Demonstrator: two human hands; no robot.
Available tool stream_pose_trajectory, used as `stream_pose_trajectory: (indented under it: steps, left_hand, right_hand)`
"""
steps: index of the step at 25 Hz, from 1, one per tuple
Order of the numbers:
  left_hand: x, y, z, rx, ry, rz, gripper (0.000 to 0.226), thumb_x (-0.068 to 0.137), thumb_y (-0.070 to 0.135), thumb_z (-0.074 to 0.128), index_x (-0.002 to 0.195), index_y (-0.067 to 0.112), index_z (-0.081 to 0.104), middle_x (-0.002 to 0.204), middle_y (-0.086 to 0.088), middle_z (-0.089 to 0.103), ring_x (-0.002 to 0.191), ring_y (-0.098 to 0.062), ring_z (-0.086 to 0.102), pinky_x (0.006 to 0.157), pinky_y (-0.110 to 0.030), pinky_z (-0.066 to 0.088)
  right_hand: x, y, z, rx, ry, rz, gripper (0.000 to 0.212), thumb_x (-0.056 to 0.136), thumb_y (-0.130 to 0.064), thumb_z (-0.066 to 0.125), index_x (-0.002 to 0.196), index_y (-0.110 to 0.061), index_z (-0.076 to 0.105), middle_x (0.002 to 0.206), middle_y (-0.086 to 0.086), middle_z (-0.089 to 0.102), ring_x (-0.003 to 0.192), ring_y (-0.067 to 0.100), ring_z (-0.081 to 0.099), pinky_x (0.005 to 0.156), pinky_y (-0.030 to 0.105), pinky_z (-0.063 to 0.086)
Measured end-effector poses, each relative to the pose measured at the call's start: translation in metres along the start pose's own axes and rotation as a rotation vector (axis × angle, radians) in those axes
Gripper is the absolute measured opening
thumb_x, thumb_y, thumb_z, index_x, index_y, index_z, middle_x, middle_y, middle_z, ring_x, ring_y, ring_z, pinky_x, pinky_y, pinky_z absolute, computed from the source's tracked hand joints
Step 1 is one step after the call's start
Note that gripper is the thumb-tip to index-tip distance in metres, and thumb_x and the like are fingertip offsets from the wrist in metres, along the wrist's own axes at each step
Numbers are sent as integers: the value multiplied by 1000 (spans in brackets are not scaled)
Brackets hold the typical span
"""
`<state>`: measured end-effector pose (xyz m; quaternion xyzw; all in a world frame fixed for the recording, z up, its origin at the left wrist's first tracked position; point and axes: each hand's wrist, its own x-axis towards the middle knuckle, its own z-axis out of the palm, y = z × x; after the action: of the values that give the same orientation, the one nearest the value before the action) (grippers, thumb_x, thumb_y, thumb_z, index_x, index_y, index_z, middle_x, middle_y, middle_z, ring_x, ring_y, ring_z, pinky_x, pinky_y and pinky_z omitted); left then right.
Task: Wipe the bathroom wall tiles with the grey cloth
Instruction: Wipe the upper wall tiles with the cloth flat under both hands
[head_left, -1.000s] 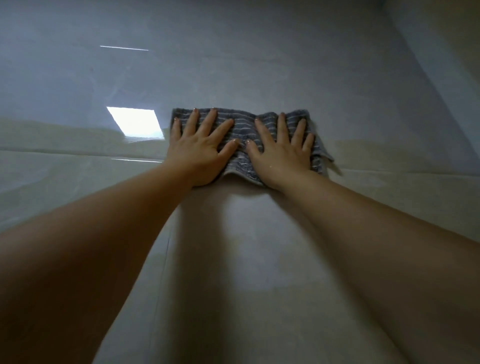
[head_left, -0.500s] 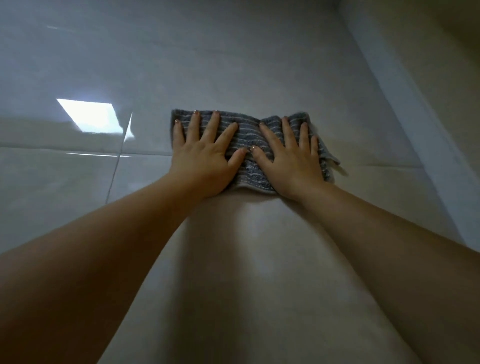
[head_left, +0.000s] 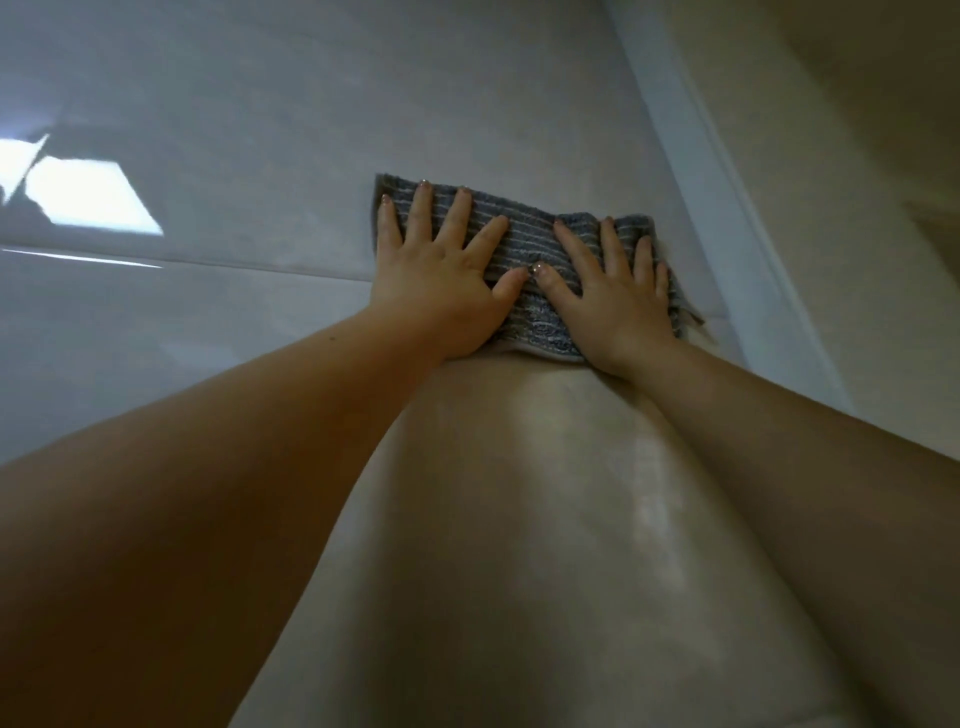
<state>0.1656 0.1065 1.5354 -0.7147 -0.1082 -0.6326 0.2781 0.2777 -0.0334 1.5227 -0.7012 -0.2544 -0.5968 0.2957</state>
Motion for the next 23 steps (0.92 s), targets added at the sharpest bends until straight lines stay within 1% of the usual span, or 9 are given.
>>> stream_pose_trajectory:
  steps: [3,7,11,13,15,16,18,20,23]
  left_hand:
    - [3,30,5,-23,5,26,70,94,70,9,156,38,6,166,-2,-2,151,-32,-11,119,-58,-8]
    - [-12,45,6,-30,-26,54,71,93,71,9,156,37,5,166,-3,-3,151,-32,-11,119,-58,-7]
    - [-55,63,3,-54,-52,99,70,94,68,9,156,35,6,166,-4,-4,151,-33,-11,119,-58,-7]
    - [-89,67,4,-64,-27,142,71,94,67,9,156,32,14,166,-6,2,151,-34,-6,119,-59,-4]
    - [-117,63,4,-56,-37,180,73,93,68,9,156,31,18,165,-7,7,151,-34,-3,120,-59,-1]
    - [-120,57,4,-47,-59,185,74,92,68,8,156,32,16,165,-6,4,151,-33,-5,120,-59,-2]
    - [-102,44,1,-39,-81,158,75,91,71,5,156,34,8,166,-4,-3,151,-31,-11,120,-57,-6]
    - [-70,34,-5,-28,-84,107,74,91,72,5,156,36,4,166,-2,-6,151,-29,-13,120,-56,-9]
    - [-50,20,-7,-19,-103,66,72,93,71,4,156,36,2,166,-1,-6,151,-28,-13,120,-55,-9]
  right_hand:
    - [-5,30,-2,-19,-8,34,61,91,-73,16,147,-55,0,164,1,-7,148,36,-12,118,53,-9]
    - [-22,48,0,1,-23,45,61,92,-72,16,148,-54,1,164,2,-7,148,35,-14,118,53,-11]
    - [-71,58,3,1,3,59,66,89,-73,12,150,-50,1,164,3,-7,148,34,-13,118,53,-10]
    - [-107,55,6,-2,16,48,71,84,-72,5,151,-47,-1,163,2,-8,148,32,-14,119,51,-10]
    - [-133,48,7,-21,-21,20,74,82,-71,2,151,-44,-3,163,3,-12,147,31,-17,118,49,-12]
    - [-137,45,7,-38,-37,13,75,82,-71,1,151,-44,-3,163,3,-13,147,31,-19,118,49,-13]
    - [-123,39,5,-44,-41,26,75,82,-72,3,151,-44,-3,163,4,-12,147,33,-19,118,50,-13]
    - [-89,28,2,-20,-51,70,71,88,-73,10,151,-45,-3,163,5,-12,147,35,-18,118,53,-12]
    - [-55,4,1,9,-60,100,65,95,-66,17,152,-44,-3,163,3,-13,146,37,-18,117,55,-11]
